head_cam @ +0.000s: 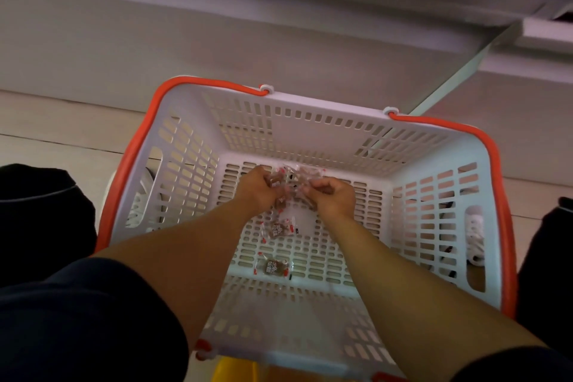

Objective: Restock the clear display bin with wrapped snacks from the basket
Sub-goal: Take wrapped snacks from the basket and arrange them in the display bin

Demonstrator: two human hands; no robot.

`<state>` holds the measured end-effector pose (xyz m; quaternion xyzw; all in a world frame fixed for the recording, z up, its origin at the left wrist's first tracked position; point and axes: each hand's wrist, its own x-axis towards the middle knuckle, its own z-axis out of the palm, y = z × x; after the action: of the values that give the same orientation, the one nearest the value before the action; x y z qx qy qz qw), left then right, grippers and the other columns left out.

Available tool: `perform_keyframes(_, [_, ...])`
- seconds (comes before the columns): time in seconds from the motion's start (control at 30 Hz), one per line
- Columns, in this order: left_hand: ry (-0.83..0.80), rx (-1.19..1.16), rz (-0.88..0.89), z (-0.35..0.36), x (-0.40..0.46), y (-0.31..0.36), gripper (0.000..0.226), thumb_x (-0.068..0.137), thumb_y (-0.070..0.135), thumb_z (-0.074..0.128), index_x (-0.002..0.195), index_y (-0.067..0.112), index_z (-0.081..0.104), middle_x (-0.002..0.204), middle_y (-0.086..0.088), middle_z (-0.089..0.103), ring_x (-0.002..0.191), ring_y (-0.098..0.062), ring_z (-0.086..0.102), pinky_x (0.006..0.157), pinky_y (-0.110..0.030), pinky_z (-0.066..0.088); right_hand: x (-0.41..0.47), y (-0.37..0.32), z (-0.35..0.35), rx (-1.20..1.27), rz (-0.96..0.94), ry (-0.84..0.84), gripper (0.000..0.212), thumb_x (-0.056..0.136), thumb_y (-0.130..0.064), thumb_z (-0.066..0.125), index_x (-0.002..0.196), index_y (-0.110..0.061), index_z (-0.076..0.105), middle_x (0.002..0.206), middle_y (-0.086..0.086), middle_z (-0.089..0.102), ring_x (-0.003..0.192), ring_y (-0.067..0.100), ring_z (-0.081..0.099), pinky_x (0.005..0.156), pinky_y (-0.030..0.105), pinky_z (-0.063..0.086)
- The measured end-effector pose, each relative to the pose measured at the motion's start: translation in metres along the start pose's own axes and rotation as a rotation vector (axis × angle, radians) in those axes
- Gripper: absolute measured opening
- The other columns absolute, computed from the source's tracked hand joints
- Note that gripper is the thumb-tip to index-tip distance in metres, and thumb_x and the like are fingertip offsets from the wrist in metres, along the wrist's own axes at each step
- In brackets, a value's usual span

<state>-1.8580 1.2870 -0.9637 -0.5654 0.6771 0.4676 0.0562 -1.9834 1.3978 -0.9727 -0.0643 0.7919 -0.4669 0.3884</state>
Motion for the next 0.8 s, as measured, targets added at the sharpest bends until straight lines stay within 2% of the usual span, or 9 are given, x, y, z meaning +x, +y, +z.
perform_keyframes(0.07, [-0.012,-0.077,-0.008,-0.006,-0.002,-0.002,0.045,0.077,0.026,0.08,0.111,0.007,0.058,0.098,-0.005,0.063,0.091,-0.023,0.061,0.084,-0.037,0.053,-0.001,-0.001,-0.003,0.106,0.121,0.021,0.02,0.072,-0.001,0.085,0.085,-0.008,0.072,0.08,0.003,0.075,0.072,0.015,0.072,0.055,0.015,0.054])
perform_keyframes(0.13, [-0.002,-0.05,-0.026,-0.012,-0.006,-0.003,0.05,0.075,0.027,0.08,0.115,0.009,0.056,0.1,-0.006,0.062,0.089,-0.023,0.06,0.08,-0.034,0.052,-0.002,-0.002,-0.01,0.192,0.244,0.013,0.027,0.071,0.003,0.085,0.091,-0.008,0.07,0.077,0.005,0.075,0.065,0.014,0.073,0.053,0.02,0.056])
perform_keyframes(0.27, [-0.035,0.135,-0.065,-0.028,-0.016,-0.003,0.037,0.076,0.033,0.078,0.101,0.007,0.067,0.088,-0.006,0.069,0.082,-0.025,0.068,0.077,-0.037,0.058,-0.004,0.0,-0.028,0.197,0.351,-0.114,0.025,0.077,0.011,0.077,0.099,0.002,0.066,0.094,0.025,0.073,0.078,0.028,0.075,0.07,0.036,0.062])
perform_keyframes(0.37, [-0.126,0.143,-0.14,-0.038,-0.031,0.002,0.033,0.075,0.029,0.083,0.093,0.004,0.072,0.085,-0.01,0.073,0.074,-0.024,0.072,0.072,-0.039,0.061,-0.008,0.0,-0.044,0.076,0.414,-0.212,0.016,0.08,0.011,0.074,0.093,0.014,0.066,0.093,0.029,0.072,0.09,0.039,0.073,0.082,0.047,0.06])
perform_keyframes(0.5, [-0.222,0.159,-0.171,-0.047,-0.057,0.004,0.042,0.081,0.037,0.077,0.093,-0.003,0.069,0.077,-0.015,0.072,0.057,-0.021,0.067,0.059,-0.031,0.06,-0.024,-0.007,-0.06,-0.018,0.449,-0.351,0.013,0.083,0.005,0.074,0.093,0.011,0.068,0.088,0.022,0.075,0.077,0.027,0.073,0.076,0.033,0.056])
perform_keyframes(0.57, [-0.241,0.08,-0.178,-0.051,-0.072,0.006,0.041,0.087,0.035,0.072,0.102,-0.002,0.066,0.086,-0.02,0.073,0.058,-0.022,0.065,0.059,-0.032,0.06,-0.036,-0.014,-0.063,0.046,0.459,-0.378,0.015,0.081,0.008,0.074,0.094,0.006,0.067,0.089,0.022,0.075,0.081,0.026,0.074,0.083,0.034,0.055])
perform_keyframes(0.67, [-0.265,-0.093,-0.149,-0.058,-0.092,0.008,0.027,0.091,0.018,0.068,0.113,0.004,0.06,0.074,-0.014,0.069,0.045,-0.015,0.057,0.041,-0.023,0.046,-0.054,-0.027,-0.064,0.065,0.392,-0.381,0.028,0.077,0.009,0.076,0.102,0.003,0.064,0.09,0.022,0.075,0.087,0.028,0.075,0.089,0.038,0.057])
perform_keyframes(0.73, [-0.285,-0.148,-0.138,-0.063,-0.103,0.01,0.026,0.089,0.013,0.069,0.114,0.008,0.061,0.071,-0.012,0.07,0.045,-0.014,0.054,0.04,-0.021,0.042,-0.067,-0.04,-0.065,0.004,0.321,-0.382,0.032,0.076,0.006,0.079,0.104,0.002,0.065,0.097,0.024,0.074,0.1,0.034,0.072,0.095,0.042,0.056])
perform_keyframes(0.8, [-0.302,-0.178,-0.144,-0.068,-0.113,0.013,0.028,0.087,0.011,0.071,0.114,0.01,0.062,0.081,-0.014,0.07,0.048,-0.012,0.055,0.041,-0.021,0.043,-0.079,-0.055,-0.066,-0.039,0.255,-0.393,0.031,0.079,0.004,0.079,0.107,0.002,0.065,0.1,0.024,0.074,0.095,0.033,0.072,0.09,0.04,0.056])
